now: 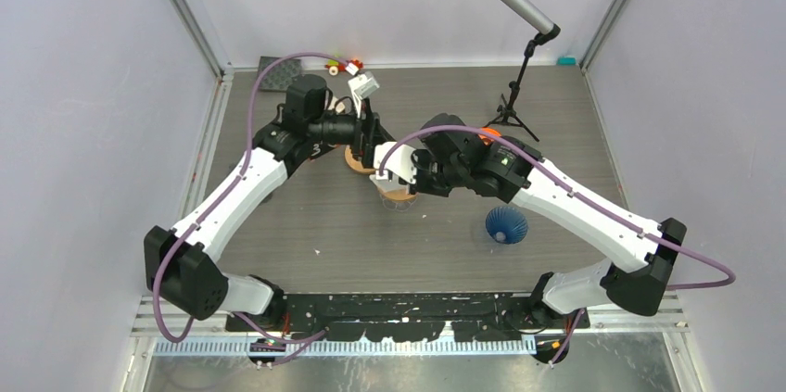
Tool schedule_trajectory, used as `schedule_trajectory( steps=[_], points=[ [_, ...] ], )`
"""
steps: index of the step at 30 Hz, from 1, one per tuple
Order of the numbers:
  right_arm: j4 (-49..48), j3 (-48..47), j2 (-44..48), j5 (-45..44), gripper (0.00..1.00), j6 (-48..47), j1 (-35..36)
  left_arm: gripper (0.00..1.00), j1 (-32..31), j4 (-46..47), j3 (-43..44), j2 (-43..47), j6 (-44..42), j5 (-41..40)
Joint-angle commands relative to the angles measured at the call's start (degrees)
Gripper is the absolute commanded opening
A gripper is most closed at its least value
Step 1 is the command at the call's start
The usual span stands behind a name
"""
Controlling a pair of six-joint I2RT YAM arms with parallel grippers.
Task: Place the coffee filter in the dripper
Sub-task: Place the coffee filter in the coffee dripper.
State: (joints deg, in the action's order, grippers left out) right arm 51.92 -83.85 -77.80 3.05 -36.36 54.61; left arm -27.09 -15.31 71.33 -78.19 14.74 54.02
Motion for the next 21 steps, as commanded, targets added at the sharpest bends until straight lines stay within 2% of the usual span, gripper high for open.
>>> schedule_trajectory(
  steps=[1,21],
  points=[
    [-0.54,-2.28,-0.33,-1.21,0.01,-0.64,0.4,0.73,-0.83,-0.07,-0.46,-0.02,-0.36,1.53],
    [-0.51,-2.23,-0.2,-1.29,0.0,-0.73,0.57,0.68,-3.14,-2.9,-1.19,-1.4,-5.56,-0.3]
  ],
)
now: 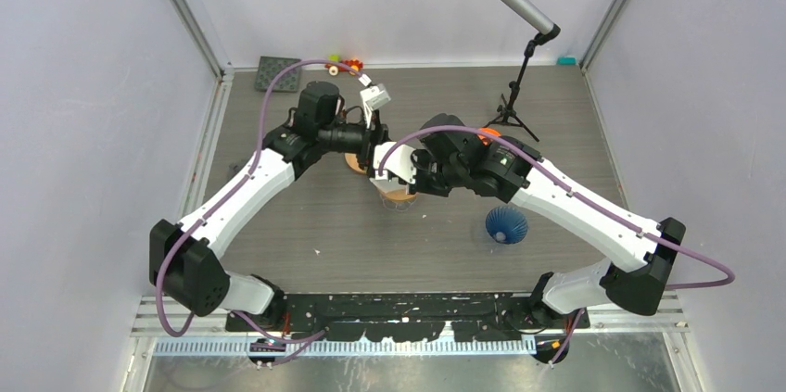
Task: Place the coffee filter in the dripper
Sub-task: Place the coffee filter in the coffee dripper.
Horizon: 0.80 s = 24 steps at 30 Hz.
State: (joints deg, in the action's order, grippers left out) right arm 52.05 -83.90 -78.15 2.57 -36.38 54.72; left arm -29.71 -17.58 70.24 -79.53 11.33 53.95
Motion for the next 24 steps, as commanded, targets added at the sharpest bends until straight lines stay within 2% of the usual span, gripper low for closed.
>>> schedule_trajectory(
  steps=[1,24],
  points=[
    [-0.59,-2.15,0.13,-0.73,0.0,-0.71,0.46,0.68,-0.52,-0.68,-0.02,-0.03,-2.26,-0.32],
    [1.17,-3.96,-1.58,-2.39,0.01,-1.41,1.32,0.43,-2.12,-1.58,-0.25,-0.84,-5.58,2.24]
  ],
)
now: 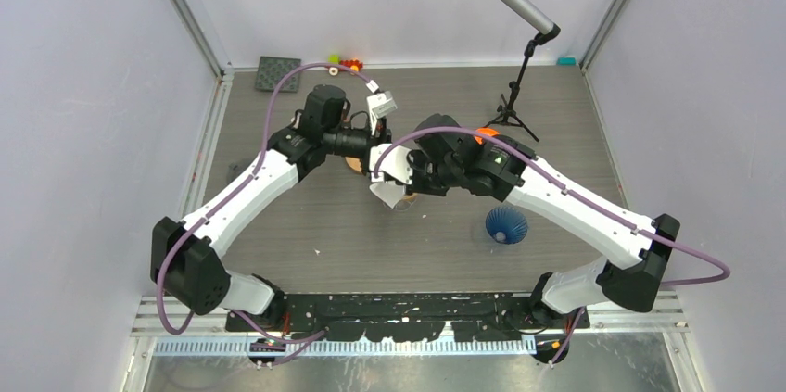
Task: Place the coffee filter in the dripper
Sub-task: Place the coffee filter in the coffee dripper.
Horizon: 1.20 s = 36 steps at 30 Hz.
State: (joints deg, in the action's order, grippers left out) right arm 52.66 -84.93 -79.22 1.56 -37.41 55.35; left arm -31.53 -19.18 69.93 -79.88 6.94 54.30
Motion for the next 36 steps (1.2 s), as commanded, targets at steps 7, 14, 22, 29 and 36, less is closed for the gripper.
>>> schedule_trajectory(
  steps=[7,14,22,29,36],
  points=[
    [1.21,-2.71,-0.51,-3.84,0.0,-0.38,1.25,0.27,-0.36,-0.11,0.29,-0.74,-1.5,2.1],
    [1.57,-2.27,0.14,-3.46,0.0,0.02,1.59,0.03,-0.38,-1.13,0.85,-1.03,-2.69,1.15],
    [1.74,-0.62,1.33,-3.01,0.01,0.81,2.29,0.0,-0.29,-2.33,2.24,-0.48,-3.69,-2.43],
    [2.21,0.67,2.42,-2.74,0.01,1.13,2.35,0.0,-0.12,-3.58,3.79,-0.39,-4.82,-3.04],
    [1.71,1.42,2.91,-2.35,0.0,2.04,2.39,0.0,0.06,-3.32,4.27,0.66,-6.66,-2.63]
  ],
)
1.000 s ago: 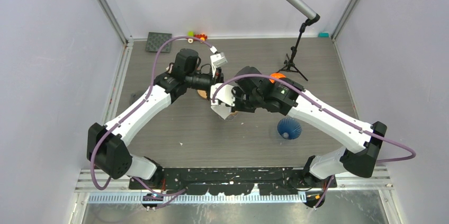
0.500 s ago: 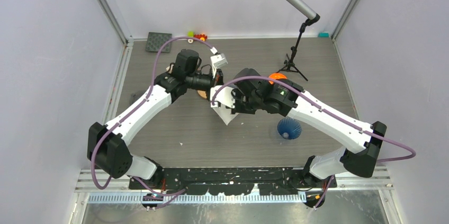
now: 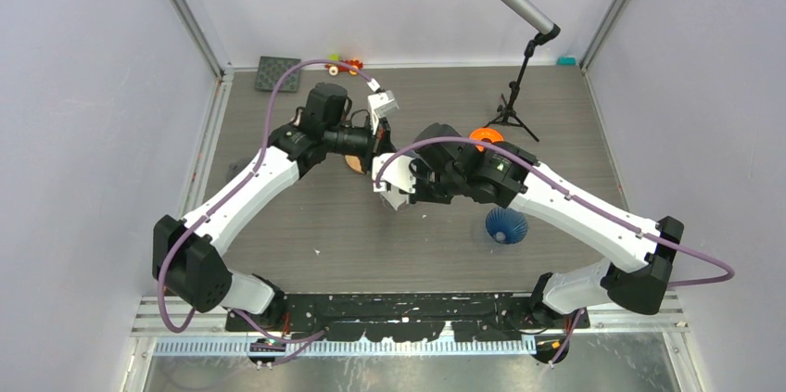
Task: Place the coffee filter in the dripper
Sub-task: Place the coffee filter in the coffee dripper.
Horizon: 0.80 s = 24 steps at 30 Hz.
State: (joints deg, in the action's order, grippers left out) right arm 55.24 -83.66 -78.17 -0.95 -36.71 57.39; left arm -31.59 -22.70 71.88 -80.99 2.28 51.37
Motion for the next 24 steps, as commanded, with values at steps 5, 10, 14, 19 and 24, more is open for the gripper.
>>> schedule_trajectory(
  steps=[5,10,14,19,24],
  points=[
    [-0.95,-1.88,0.87,-1.31,0.0,1.94,0.39,0.0,0.14,0.44,3.98,2.9,-6.91,0.51],
    [-0.69,-4.4,-0.1,-4.47,0.01,0.78,0.41,0.0,0.15,-0.1,6.09,2.71,-11.22,-0.06],
    [-1.88,-4.59,-1.97,-7.79,0.0,-0.25,0.44,0.0,0.45,0.83,6.86,1.42,-14.47,-0.74],
    [-3.42,-4.97,-5.39,-12.39,0.01,-0.55,0.44,0.0,1.32,3.68,6.22,-0.61,-16.54,-0.6],
    [-4.53,-6.76,-8.83,-15.23,0.01,0.58,0.45,0.0,2.71,5.25,6.31,-2.92,-19.29,0.38]
  ],
)
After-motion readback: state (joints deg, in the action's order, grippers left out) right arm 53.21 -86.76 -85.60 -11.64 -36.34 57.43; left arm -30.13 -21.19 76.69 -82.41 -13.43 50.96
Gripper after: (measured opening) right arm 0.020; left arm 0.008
